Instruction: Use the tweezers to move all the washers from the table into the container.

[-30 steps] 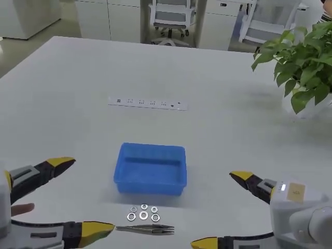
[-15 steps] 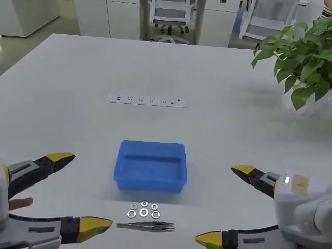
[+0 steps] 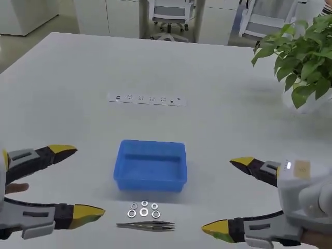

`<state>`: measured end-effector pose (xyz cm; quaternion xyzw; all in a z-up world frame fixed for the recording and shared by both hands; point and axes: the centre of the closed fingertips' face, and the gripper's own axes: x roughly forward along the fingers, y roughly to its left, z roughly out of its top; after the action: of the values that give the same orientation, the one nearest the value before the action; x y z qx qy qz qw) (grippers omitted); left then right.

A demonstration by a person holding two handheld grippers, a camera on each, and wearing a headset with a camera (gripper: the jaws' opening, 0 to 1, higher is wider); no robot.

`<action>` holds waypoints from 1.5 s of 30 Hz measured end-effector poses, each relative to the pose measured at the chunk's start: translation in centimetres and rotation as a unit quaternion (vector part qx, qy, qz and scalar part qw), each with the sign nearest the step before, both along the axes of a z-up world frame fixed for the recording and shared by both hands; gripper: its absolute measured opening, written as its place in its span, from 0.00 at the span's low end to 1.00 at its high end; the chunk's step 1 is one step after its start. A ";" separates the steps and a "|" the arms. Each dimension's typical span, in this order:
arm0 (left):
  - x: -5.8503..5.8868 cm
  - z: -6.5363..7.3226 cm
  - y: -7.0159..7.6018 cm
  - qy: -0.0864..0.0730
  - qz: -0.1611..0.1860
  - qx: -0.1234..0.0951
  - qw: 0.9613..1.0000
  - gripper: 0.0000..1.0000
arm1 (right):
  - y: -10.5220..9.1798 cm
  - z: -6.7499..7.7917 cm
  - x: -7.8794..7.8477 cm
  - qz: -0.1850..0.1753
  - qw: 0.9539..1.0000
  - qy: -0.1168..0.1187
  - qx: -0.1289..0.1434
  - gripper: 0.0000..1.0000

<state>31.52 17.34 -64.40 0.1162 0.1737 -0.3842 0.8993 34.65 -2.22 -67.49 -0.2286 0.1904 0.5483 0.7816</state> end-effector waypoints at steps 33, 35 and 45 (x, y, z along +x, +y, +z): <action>1.0 -3.0 -1.5 0.043 -0.132 0.097 0.985 0.54 | 3.1 -1.4 0.5 0.154 0.985 -0.017 -0.077 0.62; 1.0 -3.5 -1.6 0.048 -0.136 0.102 0.984 0.52 | 3.5 -1.8 0.4 0.166 0.982 -0.016 -0.086 0.59; 0.5 -6.5 -2.6 0.075 -0.165 0.136 0.974 0.47 | 4.6 -4.2 -0.5 0.224 0.965 -0.020 -0.136 0.49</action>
<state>32.01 14.78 -70.89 0.2358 0.2697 -0.5078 0.7835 34.18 2.38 -71.69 -0.3803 0.1919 0.6735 0.6041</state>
